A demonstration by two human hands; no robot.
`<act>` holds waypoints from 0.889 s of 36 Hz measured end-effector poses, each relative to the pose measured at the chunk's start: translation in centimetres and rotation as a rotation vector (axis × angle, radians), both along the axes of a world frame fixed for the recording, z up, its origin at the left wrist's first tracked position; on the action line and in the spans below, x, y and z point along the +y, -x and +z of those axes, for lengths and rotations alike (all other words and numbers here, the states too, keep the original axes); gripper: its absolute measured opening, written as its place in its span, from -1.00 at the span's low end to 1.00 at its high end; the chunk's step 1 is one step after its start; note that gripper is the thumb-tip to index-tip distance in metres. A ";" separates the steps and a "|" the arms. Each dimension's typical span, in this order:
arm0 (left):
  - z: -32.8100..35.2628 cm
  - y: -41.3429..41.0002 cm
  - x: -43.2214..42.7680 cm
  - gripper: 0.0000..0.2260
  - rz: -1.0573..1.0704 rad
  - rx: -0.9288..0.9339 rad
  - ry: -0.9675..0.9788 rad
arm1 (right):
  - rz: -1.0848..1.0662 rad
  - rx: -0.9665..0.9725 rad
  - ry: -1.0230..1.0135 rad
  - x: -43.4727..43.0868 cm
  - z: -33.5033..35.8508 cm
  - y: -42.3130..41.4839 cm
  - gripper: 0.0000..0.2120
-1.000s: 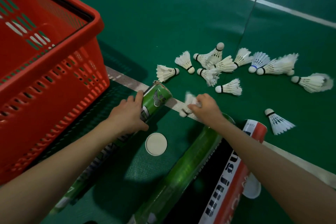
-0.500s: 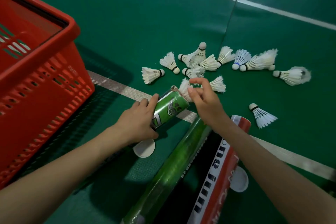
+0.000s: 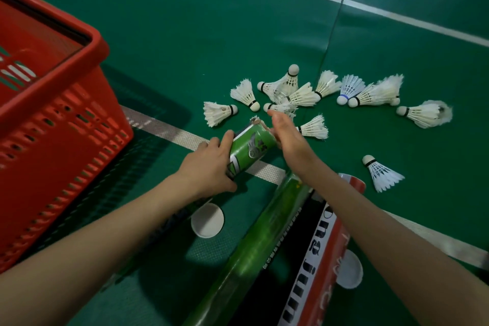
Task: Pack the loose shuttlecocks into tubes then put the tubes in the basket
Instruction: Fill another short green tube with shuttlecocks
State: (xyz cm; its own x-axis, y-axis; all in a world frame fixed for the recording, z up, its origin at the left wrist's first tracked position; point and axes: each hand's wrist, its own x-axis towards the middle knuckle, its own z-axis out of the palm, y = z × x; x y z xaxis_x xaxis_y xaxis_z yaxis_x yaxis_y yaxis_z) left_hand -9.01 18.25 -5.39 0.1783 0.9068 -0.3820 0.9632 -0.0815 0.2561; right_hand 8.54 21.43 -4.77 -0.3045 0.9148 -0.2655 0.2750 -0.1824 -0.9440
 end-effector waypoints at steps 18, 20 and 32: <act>-2.0 4.6 4.1 -0.03 0.189 -0.030 0.121 | 0.460 -0.994 -0.360 14.9 -4.9 5.1 -0.22; -2.1 5.0 4.0 -0.03 0.195 -0.030 0.129 | 0.492 -1.050 -0.377 15.4 -5.5 5.4 -0.22; -2.3 4.4 2.9 -0.08 0.178 -0.016 0.127 | 0.088 -0.771 -0.459 12.0 -5.2 3.9 -0.76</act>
